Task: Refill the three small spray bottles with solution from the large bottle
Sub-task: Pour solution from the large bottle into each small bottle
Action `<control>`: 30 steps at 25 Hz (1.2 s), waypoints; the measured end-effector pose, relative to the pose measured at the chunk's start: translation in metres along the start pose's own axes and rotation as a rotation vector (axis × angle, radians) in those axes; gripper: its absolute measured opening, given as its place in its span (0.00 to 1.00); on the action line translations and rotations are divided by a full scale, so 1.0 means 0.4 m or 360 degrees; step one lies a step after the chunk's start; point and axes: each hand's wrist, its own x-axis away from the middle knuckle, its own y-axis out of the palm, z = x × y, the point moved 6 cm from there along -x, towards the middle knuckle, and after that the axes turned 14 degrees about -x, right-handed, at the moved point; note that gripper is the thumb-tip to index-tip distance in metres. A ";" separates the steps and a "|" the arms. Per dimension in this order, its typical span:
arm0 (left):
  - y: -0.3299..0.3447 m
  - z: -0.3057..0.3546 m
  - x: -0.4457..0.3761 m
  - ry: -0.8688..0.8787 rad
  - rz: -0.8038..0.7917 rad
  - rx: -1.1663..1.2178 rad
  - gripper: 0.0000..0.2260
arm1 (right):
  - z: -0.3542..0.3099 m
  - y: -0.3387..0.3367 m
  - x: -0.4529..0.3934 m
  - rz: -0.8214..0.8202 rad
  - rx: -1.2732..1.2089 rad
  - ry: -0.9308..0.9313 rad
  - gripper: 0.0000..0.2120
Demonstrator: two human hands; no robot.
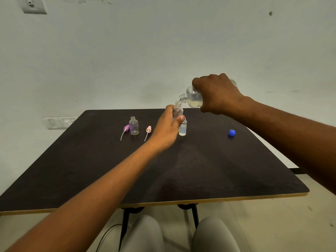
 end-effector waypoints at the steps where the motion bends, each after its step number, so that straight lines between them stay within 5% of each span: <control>1: 0.000 -0.001 0.000 0.0005 0.0002 0.0003 0.18 | 0.001 0.002 0.000 -0.0006 -0.0001 0.0005 0.22; 12: 0.013 -0.041 -0.028 0.0060 0.0038 0.0078 0.14 | 0.019 0.057 -0.020 -0.0084 -0.0159 0.0101 0.22; 20: 0.041 -0.120 -0.103 0.0000 0.0151 0.0197 0.07 | 0.071 0.204 -0.042 -0.0079 -0.0877 0.0355 0.21; 30: 0.101 -0.317 -0.221 -0.0280 0.0178 -0.0011 0.11 | 0.142 0.364 -0.056 0.0027 -0.1785 0.0606 0.27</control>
